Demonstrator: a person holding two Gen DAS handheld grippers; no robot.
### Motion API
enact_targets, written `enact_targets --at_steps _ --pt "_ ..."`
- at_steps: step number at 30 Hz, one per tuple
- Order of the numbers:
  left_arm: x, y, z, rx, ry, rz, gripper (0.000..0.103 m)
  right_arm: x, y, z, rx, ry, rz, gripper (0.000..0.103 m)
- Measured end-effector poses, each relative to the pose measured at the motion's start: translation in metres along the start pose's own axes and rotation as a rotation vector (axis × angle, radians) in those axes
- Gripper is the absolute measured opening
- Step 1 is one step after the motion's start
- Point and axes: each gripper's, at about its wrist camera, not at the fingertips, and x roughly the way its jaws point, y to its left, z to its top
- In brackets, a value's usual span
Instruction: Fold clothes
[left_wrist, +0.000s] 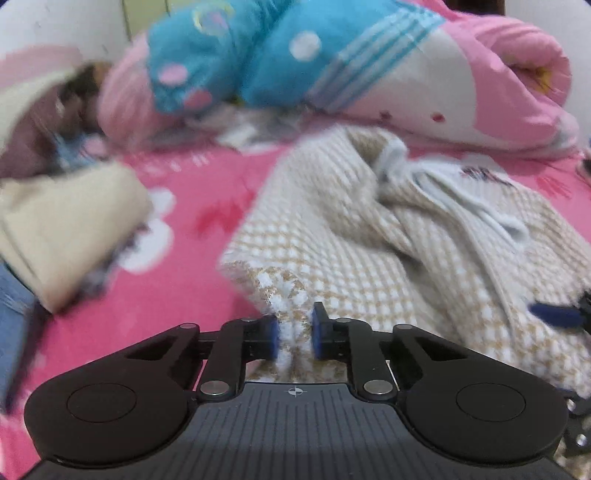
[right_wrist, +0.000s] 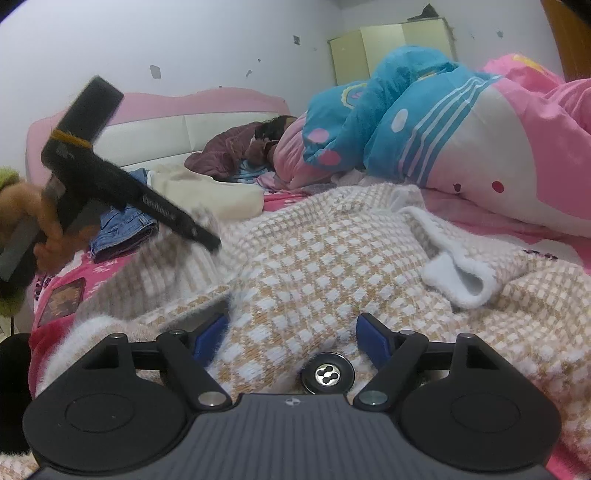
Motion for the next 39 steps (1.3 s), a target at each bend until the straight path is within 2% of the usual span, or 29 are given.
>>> enact_targets --at_steps 6,22,24,29,30,31,33,34,35,36,38,39 --pt "0.003 0.030 0.034 0.011 -0.073 0.139 0.014 0.000 0.002 -0.001 0.001 -0.002 -0.002 0.080" --pt "0.107 0.068 0.143 0.200 -0.242 0.547 0.016 0.004 0.006 -0.003 0.003 0.017 0.001 0.081" --pt "0.127 0.078 0.145 0.162 -0.236 0.596 0.016 0.005 0.005 -0.003 0.008 0.021 0.004 0.081" --pt "0.176 0.065 0.122 0.239 -0.091 0.590 0.022 0.006 0.005 -0.003 0.009 0.027 0.007 0.082" --pt "0.186 0.062 0.118 0.254 -0.062 0.589 0.024 0.006 0.005 -0.003 0.009 0.027 0.007 0.082" --pt "0.196 0.060 0.113 0.269 -0.033 0.587 0.031 0.006 0.004 -0.003 0.009 0.027 0.007 0.082" --pt "0.214 0.055 0.105 0.298 0.023 0.583 0.035 0.007 0.004 -0.002 0.010 0.027 0.008 0.082" --pt "0.206 0.053 0.106 0.299 0.030 0.573 0.042 0.007 0.004 -0.002 0.011 0.027 0.008 0.082" --pt "0.198 0.052 0.107 0.299 0.037 0.564 0.056 0.007 0.004 -0.002 0.011 0.027 0.008 0.082" --pt "0.191 0.051 0.109 0.300 0.044 0.554 0.063 0.008 0.003 -0.002 0.011 0.027 0.008 0.082" --pt "0.176 0.048 0.111 0.301 0.058 0.534 0.084 0.008 0.003 -0.002 0.011 0.027 0.009 0.082" --pt "0.168 0.047 0.113 0.301 0.065 0.524 0.088 0.008 0.003 -0.002 0.011 0.028 0.009 0.082"
